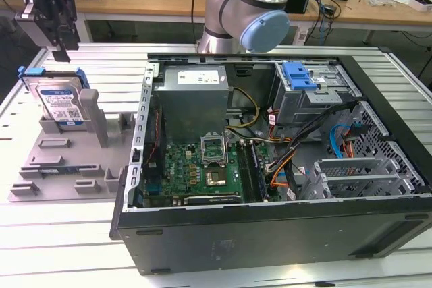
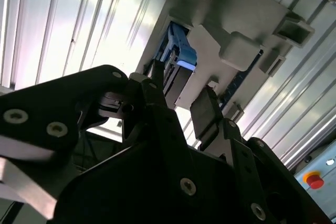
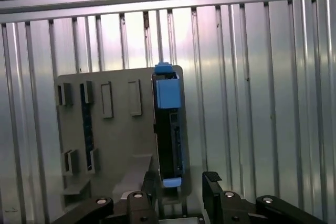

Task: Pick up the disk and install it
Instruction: 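Pick up the disk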

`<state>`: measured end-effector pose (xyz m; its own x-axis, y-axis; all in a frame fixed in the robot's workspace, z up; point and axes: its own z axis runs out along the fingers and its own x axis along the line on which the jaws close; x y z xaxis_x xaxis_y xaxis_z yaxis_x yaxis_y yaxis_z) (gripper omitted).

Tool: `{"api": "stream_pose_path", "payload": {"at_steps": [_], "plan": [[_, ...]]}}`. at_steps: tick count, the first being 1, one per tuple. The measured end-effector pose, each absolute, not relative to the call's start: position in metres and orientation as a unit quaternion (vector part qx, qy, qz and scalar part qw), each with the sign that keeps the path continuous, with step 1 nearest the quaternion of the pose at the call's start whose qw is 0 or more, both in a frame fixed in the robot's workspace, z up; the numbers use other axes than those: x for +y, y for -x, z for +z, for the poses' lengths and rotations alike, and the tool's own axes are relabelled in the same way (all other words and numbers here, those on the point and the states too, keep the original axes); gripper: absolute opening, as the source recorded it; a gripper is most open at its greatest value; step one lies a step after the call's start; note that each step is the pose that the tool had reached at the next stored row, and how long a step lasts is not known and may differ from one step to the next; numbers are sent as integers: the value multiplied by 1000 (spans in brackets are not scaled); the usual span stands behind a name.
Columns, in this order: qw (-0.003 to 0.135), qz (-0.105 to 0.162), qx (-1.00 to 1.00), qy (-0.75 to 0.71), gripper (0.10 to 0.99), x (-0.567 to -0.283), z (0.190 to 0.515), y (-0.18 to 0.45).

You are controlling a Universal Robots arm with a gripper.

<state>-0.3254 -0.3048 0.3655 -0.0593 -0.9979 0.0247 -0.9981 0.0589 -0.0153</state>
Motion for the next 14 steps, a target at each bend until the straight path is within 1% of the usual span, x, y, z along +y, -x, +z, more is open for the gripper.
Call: {"api": "stream_pose_path", "payload": {"at_steps": [5,14], "plan": [[1,16,-720,-694,482,-304,363,338],[-1,18,-717,-696,482,-305,356,381]]}}
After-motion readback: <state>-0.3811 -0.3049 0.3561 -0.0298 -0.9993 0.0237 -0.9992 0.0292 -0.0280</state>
